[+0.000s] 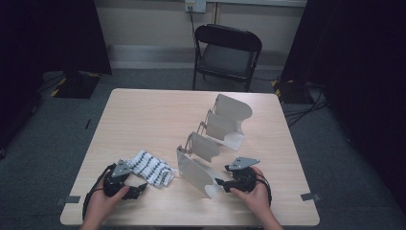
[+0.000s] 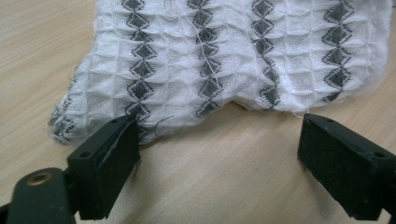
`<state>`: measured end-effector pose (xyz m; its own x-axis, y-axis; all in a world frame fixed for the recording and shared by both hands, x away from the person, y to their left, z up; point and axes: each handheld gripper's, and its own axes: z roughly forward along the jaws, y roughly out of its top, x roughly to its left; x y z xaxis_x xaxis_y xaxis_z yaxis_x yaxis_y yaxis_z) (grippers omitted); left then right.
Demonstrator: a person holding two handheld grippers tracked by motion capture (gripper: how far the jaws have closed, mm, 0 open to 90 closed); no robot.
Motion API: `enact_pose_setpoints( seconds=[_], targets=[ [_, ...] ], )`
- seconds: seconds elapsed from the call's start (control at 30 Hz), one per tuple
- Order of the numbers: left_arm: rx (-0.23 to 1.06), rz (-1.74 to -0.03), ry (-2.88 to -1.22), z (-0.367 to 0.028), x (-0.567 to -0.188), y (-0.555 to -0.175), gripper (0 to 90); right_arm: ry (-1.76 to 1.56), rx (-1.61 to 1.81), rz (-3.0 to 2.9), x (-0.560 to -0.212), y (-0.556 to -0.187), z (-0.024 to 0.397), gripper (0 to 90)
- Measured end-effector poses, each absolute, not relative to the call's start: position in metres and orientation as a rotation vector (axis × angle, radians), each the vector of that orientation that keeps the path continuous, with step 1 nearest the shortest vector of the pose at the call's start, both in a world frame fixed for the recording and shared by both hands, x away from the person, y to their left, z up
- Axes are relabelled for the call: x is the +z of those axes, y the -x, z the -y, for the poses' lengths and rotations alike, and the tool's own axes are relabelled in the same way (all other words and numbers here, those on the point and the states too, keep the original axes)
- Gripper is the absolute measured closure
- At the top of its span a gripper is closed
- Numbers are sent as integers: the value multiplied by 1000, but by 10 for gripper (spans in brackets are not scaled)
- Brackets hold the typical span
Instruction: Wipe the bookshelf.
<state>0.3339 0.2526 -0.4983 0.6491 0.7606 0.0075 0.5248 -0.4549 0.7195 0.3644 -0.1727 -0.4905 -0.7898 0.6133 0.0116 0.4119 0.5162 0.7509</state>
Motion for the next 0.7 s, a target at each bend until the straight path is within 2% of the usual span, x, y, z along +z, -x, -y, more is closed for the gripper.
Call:
enact_pose_setpoints(
  seconds=[0.7],
  targets=[
    [430,-954,-2206,-249,-495,-332,152,-816,1177,-2524,-483,-347,169,350]
  ],
)
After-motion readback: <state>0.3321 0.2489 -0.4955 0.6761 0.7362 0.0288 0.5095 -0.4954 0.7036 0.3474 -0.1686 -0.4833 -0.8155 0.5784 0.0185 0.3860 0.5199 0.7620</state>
